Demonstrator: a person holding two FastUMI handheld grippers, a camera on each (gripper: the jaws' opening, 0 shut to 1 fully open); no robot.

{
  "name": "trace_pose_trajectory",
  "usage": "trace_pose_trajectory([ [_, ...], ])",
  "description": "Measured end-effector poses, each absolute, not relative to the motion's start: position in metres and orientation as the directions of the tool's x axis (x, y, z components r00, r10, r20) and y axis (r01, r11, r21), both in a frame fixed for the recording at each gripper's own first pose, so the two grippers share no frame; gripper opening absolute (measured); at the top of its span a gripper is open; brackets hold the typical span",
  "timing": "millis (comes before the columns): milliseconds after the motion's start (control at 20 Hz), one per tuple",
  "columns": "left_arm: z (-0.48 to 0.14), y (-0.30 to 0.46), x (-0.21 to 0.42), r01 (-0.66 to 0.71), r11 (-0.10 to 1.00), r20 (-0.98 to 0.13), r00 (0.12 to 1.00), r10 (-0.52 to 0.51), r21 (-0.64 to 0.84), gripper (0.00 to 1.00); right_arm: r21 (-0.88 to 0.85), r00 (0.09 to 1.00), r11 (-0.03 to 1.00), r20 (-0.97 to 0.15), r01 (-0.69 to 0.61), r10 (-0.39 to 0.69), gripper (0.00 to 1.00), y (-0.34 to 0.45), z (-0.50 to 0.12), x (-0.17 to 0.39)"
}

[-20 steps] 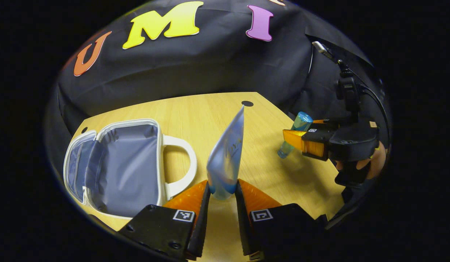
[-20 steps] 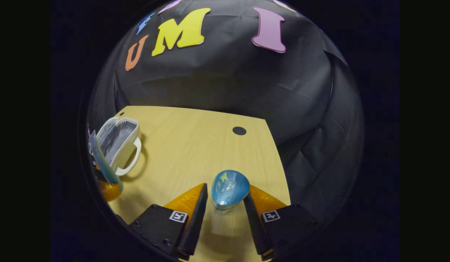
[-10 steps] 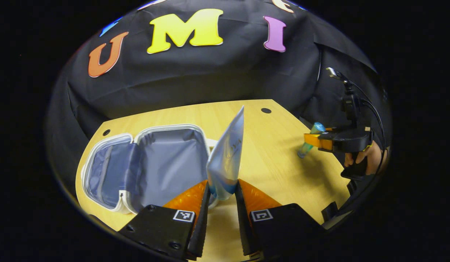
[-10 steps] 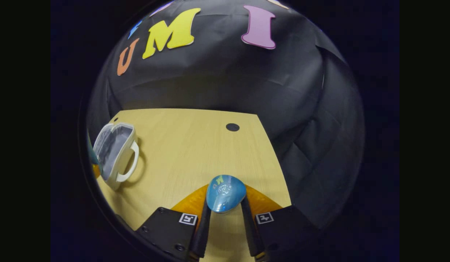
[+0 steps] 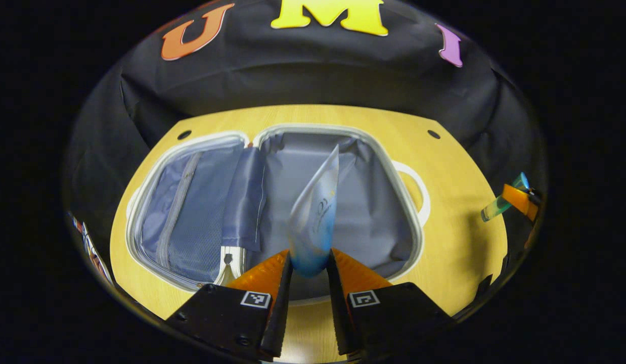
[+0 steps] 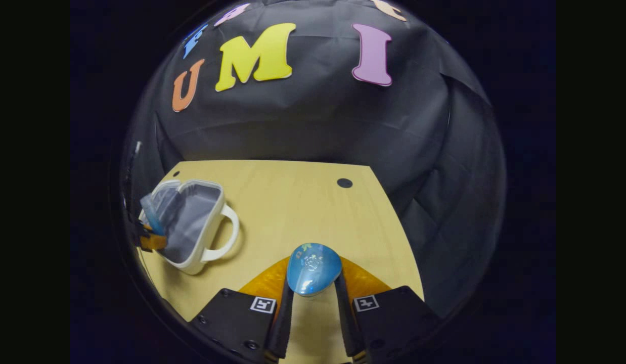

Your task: First open the suitcase, pack the skin care products into it, and then close the suitcase.

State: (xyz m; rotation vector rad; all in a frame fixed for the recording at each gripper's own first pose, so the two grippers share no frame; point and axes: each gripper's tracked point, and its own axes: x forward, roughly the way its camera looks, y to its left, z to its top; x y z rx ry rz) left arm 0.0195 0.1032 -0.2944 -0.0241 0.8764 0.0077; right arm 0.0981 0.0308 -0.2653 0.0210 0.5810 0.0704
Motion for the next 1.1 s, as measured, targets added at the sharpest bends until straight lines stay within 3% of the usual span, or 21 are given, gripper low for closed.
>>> trace_pose_trajectory([
  [50, -0.299, 0.105, 0.018, -0.016, 1.000, -0.785, 0.620, -0.007, -0.021, 0.42, 0.050, 0.832, 0.996, -0.548, -0.069, 0.085, 0.39, 0.042, -0.260, 0.096],
  [100, -0.303, 0.104, 0.017, -0.013, 1.000, -0.795, 0.606, -0.015, -0.028, 0.47, 0.057, 0.831, 0.995, -0.547, -0.081, 0.099, 0.39, 0.053, -0.256, 0.093],
  [200, -0.311, 0.103, 0.015, 0.005, 0.999, -0.821, 0.570, -0.031, -0.034, 0.42, 0.054, 0.837, 0.993, -0.535, -0.105, 0.117, 0.39, 0.070, -0.245, 0.091],
  [300, -0.315, 0.105, 0.015, 0.010, 1.000, -0.839, 0.543, -0.029, -0.028, 0.47, 0.041, 0.843, 0.991, -0.523, -0.127, 0.129, 0.39, 0.084, -0.237, 0.090],
  [350, -0.314, 0.103, 0.018, 0.015, 0.999, -0.841, 0.540, -0.037, -0.034, 0.42, 0.039, 0.844, 0.990, -0.519, -0.134, 0.134, 0.39, 0.089, -0.234, 0.090],
  [650, -0.320, 0.104, 0.019, 0.009, 0.999, -0.854, 0.519, -0.043, -0.045, 0.42, 0.037, 0.836, 0.987, -0.526, -0.157, 0.153, 0.39, 0.115, -0.227, 0.092],
  [700, -0.322, 0.104, 0.019, 0.006, 0.999, -0.856, 0.516, -0.044, -0.048, 0.37, 0.035, 0.836, 0.986, -0.526, -0.164, 0.158, 0.39, 0.121, -0.226, 0.094],
  [1100, -0.326, 0.101, 0.019, 0.018, 0.998, -0.876, 0.479, -0.059, -0.057, 0.44, 0.038, 0.836, 0.975, -0.508, -0.220, 0.208, 0.39, 0.173, -0.205, 0.111],
])
